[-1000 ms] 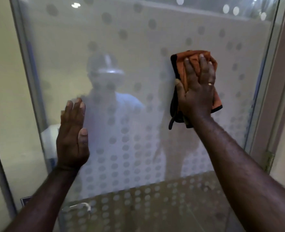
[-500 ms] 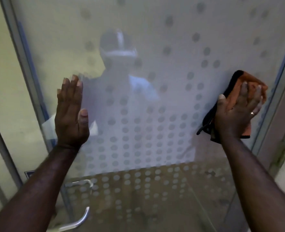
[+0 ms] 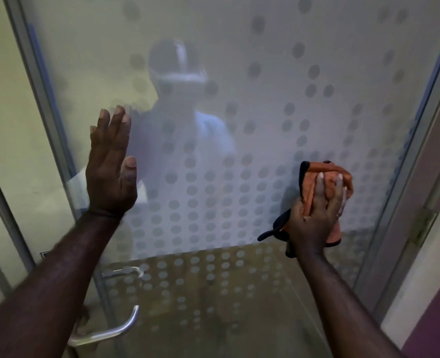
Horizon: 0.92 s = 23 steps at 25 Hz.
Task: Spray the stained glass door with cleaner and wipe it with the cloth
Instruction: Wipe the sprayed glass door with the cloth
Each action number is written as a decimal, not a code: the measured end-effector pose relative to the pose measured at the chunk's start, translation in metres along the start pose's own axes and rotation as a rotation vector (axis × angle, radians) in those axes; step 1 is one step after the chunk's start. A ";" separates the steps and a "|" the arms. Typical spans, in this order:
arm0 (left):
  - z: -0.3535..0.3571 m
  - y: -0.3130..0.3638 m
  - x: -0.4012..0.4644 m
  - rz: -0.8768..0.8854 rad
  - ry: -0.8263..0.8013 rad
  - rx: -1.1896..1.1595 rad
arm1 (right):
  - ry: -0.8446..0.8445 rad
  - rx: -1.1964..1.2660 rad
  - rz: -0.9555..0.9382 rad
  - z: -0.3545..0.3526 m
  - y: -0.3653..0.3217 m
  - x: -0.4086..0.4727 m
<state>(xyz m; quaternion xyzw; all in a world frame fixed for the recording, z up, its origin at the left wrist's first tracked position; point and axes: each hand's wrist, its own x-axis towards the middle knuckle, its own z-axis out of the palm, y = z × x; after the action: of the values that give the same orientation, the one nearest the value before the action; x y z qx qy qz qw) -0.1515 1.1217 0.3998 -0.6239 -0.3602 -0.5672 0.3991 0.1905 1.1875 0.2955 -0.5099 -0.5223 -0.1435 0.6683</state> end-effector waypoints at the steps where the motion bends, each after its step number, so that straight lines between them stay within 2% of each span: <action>1: -0.001 0.000 0.001 -0.004 -0.009 -0.007 | -0.021 0.017 -0.036 -0.004 -0.008 -0.004; 4: -0.003 -0.002 0.001 -0.017 -0.047 -0.043 | -0.090 0.098 -0.237 -0.020 -0.036 -0.019; 8: -0.017 0.002 -0.004 -0.022 -0.184 -0.113 | -0.274 0.216 -0.455 -0.039 -0.074 -0.032; 11: -0.037 0.027 -0.030 -0.115 -0.269 -0.246 | -0.356 0.223 -0.603 -0.046 -0.097 -0.045; 13: -0.056 0.059 -0.050 -0.304 -0.377 -0.417 | -0.437 0.253 -0.712 -0.048 -0.109 -0.057; 16: -0.091 0.106 -0.068 -0.717 -0.559 -0.669 | -0.560 0.338 -0.846 -0.054 -0.127 -0.082; 18: -0.111 0.123 -0.080 -0.945 -0.624 -0.772 | -0.644 0.427 -0.881 -0.060 -0.137 -0.100; 21: -0.150 0.148 -0.100 -1.215 -0.503 -0.748 | -0.796 0.574 -0.901 -0.072 -0.147 -0.131; 23: -0.179 0.169 -0.111 -1.330 -0.396 -0.669 | -0.880 0.697 -0.916 -0.082 -0.154 -0.152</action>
<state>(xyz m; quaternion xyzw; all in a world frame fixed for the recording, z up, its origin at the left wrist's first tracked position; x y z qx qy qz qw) -0.0852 0.8883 0.2808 -0.4535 -0.5335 -0.6442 -0.3077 0.0612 0.9995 0.2542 -0.0077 -0.9195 -0.0159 0.3927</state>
